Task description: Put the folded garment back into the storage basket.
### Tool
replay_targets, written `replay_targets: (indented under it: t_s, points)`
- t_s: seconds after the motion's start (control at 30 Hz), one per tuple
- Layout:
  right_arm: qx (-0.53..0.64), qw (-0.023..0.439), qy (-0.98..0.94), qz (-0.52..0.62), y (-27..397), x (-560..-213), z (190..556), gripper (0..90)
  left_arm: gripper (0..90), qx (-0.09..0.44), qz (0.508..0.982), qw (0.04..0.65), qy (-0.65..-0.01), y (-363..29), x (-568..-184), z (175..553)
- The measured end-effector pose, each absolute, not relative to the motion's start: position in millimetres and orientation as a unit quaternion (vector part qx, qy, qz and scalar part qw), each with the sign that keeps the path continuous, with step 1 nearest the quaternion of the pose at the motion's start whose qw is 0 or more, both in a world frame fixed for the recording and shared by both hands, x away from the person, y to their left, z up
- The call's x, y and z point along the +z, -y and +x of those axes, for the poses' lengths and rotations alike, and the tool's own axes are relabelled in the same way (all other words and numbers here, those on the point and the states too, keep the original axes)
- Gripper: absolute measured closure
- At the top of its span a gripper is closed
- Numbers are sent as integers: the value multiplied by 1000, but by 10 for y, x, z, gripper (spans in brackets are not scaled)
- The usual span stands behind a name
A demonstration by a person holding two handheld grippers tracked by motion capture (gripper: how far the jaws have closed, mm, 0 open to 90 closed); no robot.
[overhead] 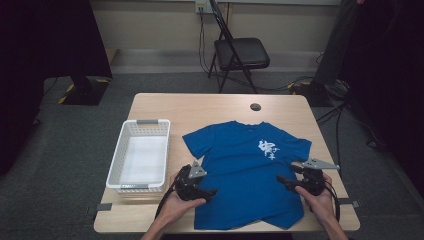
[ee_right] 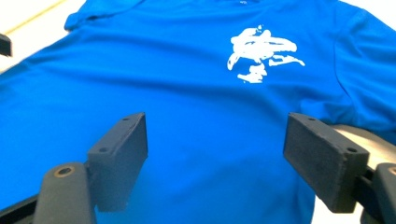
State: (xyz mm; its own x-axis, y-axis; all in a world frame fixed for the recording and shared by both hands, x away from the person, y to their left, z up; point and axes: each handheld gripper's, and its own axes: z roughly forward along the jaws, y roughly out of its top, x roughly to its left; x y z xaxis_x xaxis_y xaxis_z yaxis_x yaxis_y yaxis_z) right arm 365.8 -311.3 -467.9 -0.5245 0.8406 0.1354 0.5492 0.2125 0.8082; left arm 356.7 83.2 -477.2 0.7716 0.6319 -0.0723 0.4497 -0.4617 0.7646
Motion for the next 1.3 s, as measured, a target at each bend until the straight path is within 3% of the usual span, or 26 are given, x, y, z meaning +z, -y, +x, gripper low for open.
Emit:
replay_targets:
  t_s: [0.13, 0.83, 1.3]
  points:
    - [428, 174, -765, 449, 3110, -4654, 3546, 216, 181, 135, 847, 406, -316, -845, -4699, 3532]
    - [405, 202, -777, 438, 3301, -4674, 3119, 125, 187, 149, 841, 407, -324, -1128, -4634, 3052]
    - [387, 167, -812, 403, 2803, -4762, 3068, 147, 180, 103, 855, 398, -315, -918, -4722, 3062]
